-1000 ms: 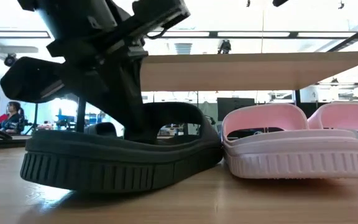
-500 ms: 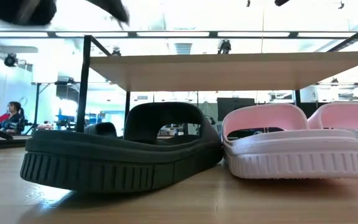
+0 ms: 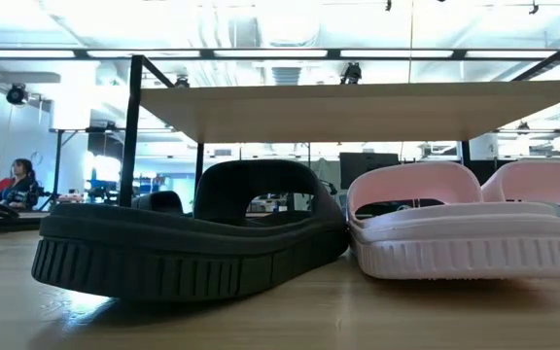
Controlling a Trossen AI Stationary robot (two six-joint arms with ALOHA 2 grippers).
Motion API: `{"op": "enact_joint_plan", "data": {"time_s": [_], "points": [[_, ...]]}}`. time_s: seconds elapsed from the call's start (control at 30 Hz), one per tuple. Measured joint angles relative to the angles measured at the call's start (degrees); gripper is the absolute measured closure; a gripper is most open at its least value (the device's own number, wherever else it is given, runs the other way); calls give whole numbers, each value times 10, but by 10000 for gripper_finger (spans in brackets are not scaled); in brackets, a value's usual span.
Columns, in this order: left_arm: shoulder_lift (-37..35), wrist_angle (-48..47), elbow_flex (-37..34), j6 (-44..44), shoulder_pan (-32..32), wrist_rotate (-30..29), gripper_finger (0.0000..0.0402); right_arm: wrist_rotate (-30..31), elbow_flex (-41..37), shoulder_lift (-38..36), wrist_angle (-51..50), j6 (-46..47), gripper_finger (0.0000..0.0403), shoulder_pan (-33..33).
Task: Pick and place slides into the shelf
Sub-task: Put the black slide under the shelf
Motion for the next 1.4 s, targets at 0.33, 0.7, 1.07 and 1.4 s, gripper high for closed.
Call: {"op": "enact_joint_plan", "data": {"time_s": [0.33, 0.7, 1.07, 1.4], "points": [[-49, -109, -1, 275, 226, 78, 402, 0, 0, 1, 11, 75, 390, -57], [41, -108, -16, 492, 459, 162, 402, 2, 0, 4, 68, 127, 390, -179], [156, -95, 5, 538, 564, 221, 347, -6, 5, 4, 130, 32, 390, -224], [258, -80, 43, 546, 586, 275, 275, -5, 5, 4, 128, 2, 390, -224]]}}
